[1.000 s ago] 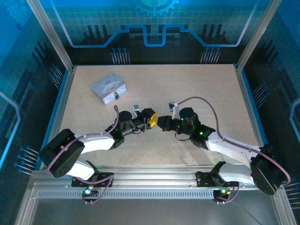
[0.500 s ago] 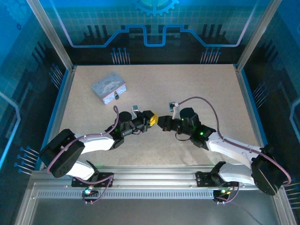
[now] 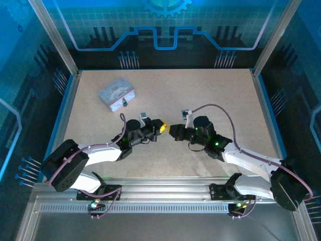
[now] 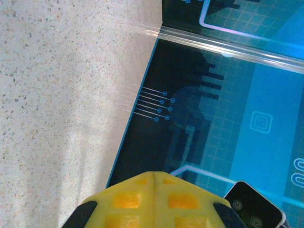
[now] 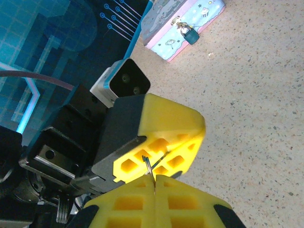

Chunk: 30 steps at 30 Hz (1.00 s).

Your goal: Unlock the padlock with the key

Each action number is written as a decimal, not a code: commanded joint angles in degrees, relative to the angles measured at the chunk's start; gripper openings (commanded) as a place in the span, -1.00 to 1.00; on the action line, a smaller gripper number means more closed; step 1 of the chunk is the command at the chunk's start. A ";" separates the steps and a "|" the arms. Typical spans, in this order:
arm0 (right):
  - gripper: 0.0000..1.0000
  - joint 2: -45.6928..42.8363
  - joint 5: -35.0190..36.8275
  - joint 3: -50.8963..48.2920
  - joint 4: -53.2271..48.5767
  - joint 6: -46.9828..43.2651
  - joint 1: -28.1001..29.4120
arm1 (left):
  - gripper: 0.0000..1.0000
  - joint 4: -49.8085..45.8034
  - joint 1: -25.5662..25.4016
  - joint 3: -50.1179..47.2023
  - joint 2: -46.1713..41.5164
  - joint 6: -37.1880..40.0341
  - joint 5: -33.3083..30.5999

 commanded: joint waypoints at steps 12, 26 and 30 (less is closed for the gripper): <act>-0.27 -3.14 -8.48 -2.84 2.71 -3.84 -3.00 | -1.00 -6.73 -0.37 0.47 -11.35 18.88 -5.11; -0.09 -3.89 -18.99 -5.74 24.07 0.40 -5.18 | -1.00 3.40 -0.38 2.80 -11.87 35.09 0.66; -0.14 -2.49 -18.43 -4.37 23.49 0.60 -4.64 | -1.00 6.31 -0.38 2.23 -10.72 34.22 1.00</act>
